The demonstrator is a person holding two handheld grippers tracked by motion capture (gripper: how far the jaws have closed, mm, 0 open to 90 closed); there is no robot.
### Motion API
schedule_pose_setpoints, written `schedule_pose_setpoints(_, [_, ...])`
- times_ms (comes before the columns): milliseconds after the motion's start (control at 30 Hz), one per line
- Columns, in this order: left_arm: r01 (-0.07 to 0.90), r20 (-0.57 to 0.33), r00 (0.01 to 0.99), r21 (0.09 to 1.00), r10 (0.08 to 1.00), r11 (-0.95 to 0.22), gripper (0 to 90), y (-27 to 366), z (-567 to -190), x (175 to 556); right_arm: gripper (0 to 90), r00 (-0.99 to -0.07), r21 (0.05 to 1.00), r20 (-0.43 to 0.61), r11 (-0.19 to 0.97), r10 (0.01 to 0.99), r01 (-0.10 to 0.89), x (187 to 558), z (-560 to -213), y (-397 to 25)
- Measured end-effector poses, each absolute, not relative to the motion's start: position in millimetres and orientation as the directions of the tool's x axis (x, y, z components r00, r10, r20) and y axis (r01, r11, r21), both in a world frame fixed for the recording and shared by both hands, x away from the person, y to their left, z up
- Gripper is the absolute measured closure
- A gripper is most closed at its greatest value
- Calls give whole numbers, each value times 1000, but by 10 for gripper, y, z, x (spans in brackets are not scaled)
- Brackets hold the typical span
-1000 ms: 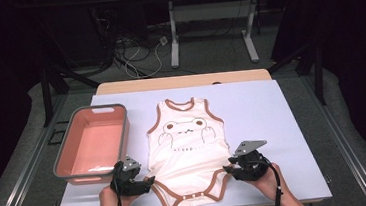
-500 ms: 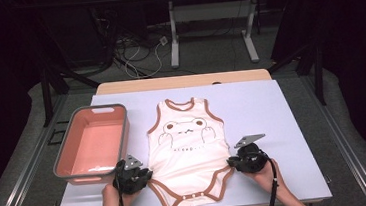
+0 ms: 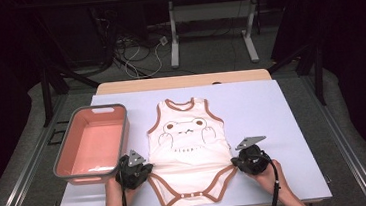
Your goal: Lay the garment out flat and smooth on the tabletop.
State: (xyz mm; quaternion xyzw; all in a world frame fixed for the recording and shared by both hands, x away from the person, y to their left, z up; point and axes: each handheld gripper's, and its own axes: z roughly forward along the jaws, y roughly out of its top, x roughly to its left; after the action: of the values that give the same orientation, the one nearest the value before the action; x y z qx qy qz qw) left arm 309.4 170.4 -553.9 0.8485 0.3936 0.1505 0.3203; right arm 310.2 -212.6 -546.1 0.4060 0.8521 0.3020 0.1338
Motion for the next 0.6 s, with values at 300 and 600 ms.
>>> schedule_pose_setpoints(300, [568, -11, 652, 669, 758, -479, 546, 1690, -5454, 3006, 626, -693, 660, -51, 545, 719, 517, 3012, -5362, -2058])
schedule_pose_setpoints(600, [511, -59, 750, 683, 658, -522, 401, 1502, -5342, 2723, 540, -778, 679, -37, 587, 627, 441, 2770, -5271, -1816])
